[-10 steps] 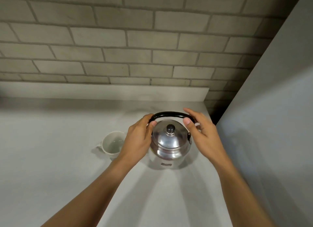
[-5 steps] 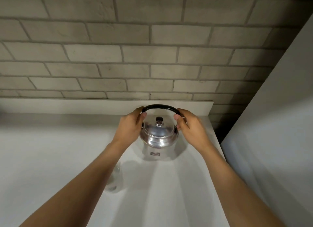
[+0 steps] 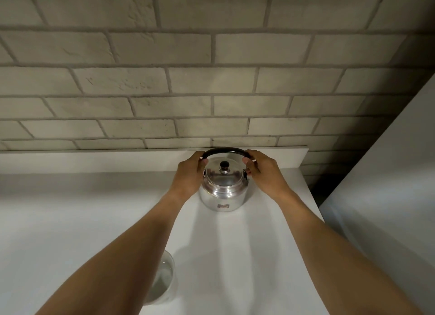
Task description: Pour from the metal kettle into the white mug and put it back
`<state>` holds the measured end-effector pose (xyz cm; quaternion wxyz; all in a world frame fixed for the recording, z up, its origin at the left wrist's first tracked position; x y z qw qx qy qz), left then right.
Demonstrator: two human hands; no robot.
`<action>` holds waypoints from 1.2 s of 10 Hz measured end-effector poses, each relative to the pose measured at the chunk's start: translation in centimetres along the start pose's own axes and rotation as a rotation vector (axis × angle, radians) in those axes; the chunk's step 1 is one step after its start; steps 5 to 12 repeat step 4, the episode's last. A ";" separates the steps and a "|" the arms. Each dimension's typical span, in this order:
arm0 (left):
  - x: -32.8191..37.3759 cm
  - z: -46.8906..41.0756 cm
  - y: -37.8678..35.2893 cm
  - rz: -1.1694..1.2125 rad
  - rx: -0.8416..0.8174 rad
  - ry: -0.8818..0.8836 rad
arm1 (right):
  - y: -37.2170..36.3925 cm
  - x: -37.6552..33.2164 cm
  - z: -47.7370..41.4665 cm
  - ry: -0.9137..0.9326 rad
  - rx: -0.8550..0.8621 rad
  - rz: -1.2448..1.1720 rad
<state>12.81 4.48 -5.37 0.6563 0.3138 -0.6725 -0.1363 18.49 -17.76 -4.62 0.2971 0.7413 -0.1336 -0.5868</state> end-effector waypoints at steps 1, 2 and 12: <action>-0.1 -0.1 0.1 -0.012 -0.006 -0.032 | -0.2 0.0 -0.1 0.015 -0.002 0.001; -0.3 -0.5 0.1 -0.002 -0.009 -0.055 | -0.3 0.4 -0.3 0.027 0.015 0.000; 0.1 -0.4 0.4 0.064 -0.061 -0.010 | 0.0 -0.1 -0.3 0.005 -0.003 0.041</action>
Point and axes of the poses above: each hand's wrist, its own z-axis away from the middle knuckle, its own y-axis out of the back of the hand, x = y × z, the point moved 9 cm from there along -z, towards the middle knuckle, and after that the axes turned 3 degrees about -y, right-handed, at the moved point
